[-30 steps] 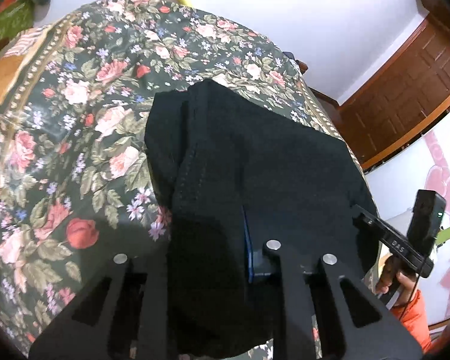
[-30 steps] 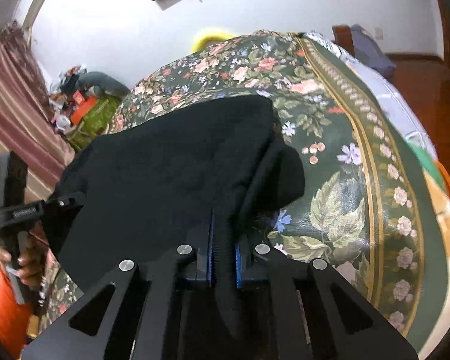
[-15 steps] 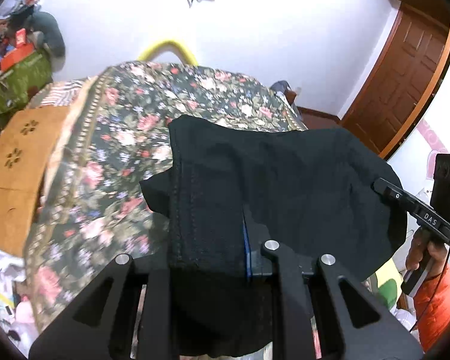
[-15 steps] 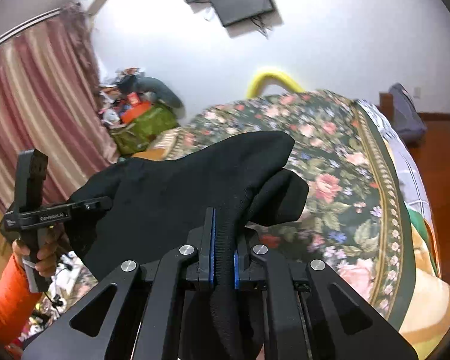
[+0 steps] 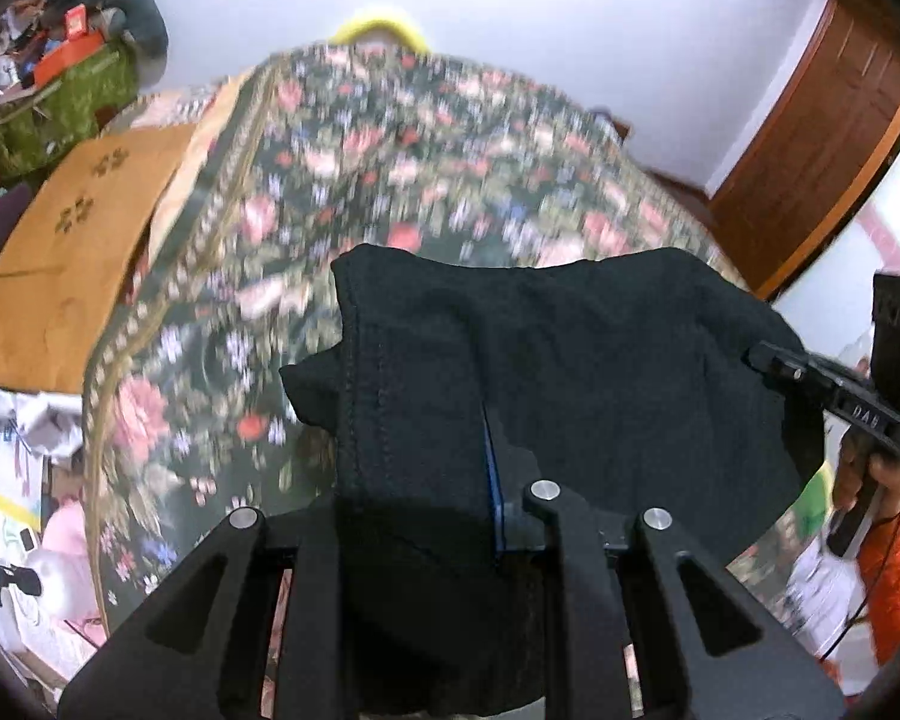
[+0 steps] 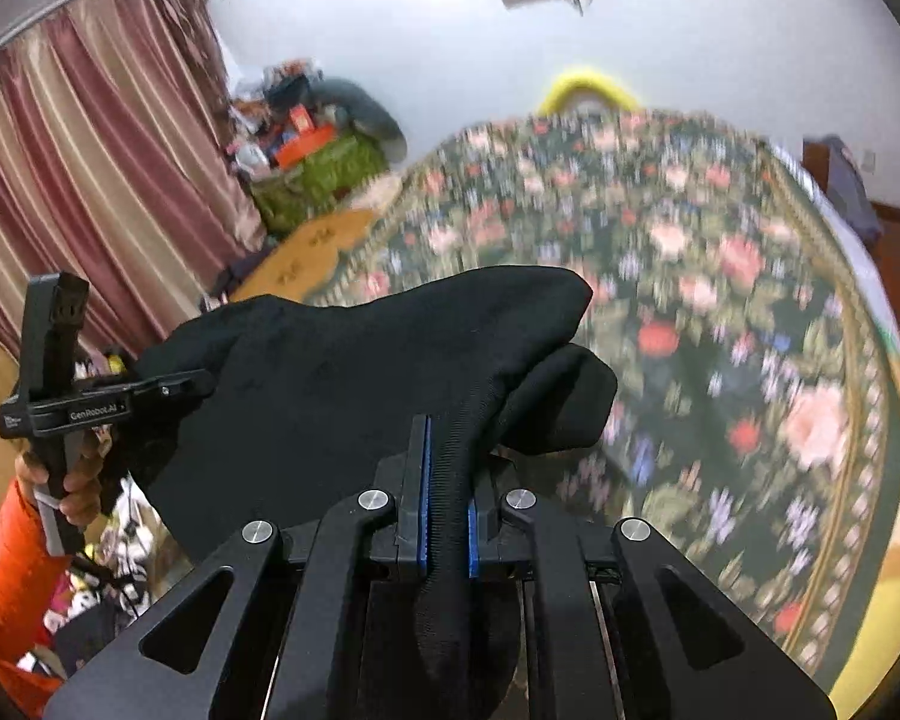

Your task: Fold small clothes

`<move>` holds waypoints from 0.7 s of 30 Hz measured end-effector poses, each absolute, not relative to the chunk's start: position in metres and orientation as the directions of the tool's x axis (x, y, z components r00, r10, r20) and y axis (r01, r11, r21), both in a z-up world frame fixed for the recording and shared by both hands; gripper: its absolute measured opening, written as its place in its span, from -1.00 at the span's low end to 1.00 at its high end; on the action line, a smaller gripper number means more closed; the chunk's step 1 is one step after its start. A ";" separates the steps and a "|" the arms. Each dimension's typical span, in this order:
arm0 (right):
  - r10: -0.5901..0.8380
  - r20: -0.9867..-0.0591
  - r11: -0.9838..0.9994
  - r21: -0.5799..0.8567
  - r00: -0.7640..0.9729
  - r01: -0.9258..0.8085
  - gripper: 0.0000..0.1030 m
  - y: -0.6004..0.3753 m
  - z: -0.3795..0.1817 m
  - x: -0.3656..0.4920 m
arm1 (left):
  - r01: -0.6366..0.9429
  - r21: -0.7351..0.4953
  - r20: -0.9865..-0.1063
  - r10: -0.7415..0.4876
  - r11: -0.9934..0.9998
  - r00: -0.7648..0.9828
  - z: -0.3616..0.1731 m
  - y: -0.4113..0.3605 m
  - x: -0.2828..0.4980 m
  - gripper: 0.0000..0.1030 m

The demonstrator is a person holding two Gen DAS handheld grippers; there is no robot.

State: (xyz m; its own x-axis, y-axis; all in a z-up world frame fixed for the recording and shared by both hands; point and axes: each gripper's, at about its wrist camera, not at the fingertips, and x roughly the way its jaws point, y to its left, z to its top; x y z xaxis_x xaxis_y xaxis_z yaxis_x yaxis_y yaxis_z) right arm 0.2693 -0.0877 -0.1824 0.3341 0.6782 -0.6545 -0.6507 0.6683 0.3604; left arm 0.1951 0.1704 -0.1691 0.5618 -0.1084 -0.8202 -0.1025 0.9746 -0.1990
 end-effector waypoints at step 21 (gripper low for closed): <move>0.624 -0.681 0.647 0.175 0.383 -0.742 -0.21 -0.065 -0.181 0.227 | -0.142 -0.053 -0.816 0.039 0.988 0.577 -0.179 0.164 0.155 0.19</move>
State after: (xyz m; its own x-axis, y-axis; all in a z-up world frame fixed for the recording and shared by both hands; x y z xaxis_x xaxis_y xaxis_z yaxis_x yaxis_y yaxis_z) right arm 0.2266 -0.0654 -0.1812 0.3833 0.6241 -0.6809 -0.7421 0.6469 0.1752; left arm 0.1550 0.1637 -0.1794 0.5770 0.0394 -0.8158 -0.1418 0.9885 -0.0525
